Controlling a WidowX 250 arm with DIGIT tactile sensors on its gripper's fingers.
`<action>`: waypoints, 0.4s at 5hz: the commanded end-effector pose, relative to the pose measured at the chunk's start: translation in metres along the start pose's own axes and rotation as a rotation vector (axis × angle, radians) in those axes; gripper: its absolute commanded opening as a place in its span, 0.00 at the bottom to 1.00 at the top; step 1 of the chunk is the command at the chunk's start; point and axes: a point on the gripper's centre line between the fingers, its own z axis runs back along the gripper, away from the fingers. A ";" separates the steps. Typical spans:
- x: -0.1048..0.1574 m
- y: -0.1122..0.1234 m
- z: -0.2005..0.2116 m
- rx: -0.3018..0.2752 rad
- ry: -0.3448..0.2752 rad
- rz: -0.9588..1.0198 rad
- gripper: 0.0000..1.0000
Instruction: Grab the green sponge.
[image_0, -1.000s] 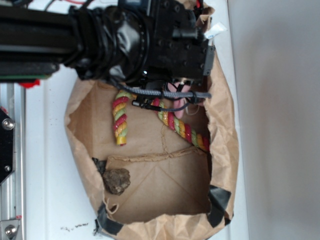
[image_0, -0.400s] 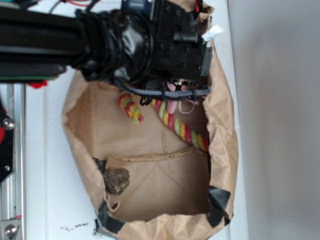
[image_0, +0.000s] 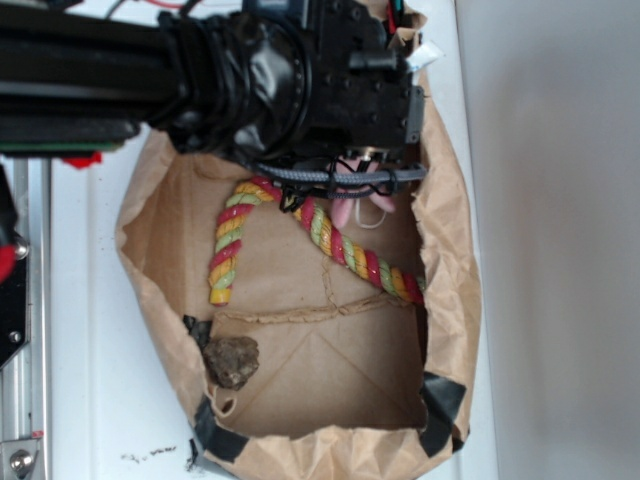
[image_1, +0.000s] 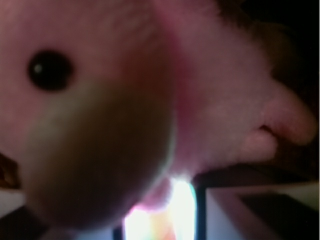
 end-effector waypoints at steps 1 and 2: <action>-0.005 0.020 0.035 -0.010 -0.075 0.065 0.00; -0.011 0.027 0.055 -0.070 -0.106 0.084 0.00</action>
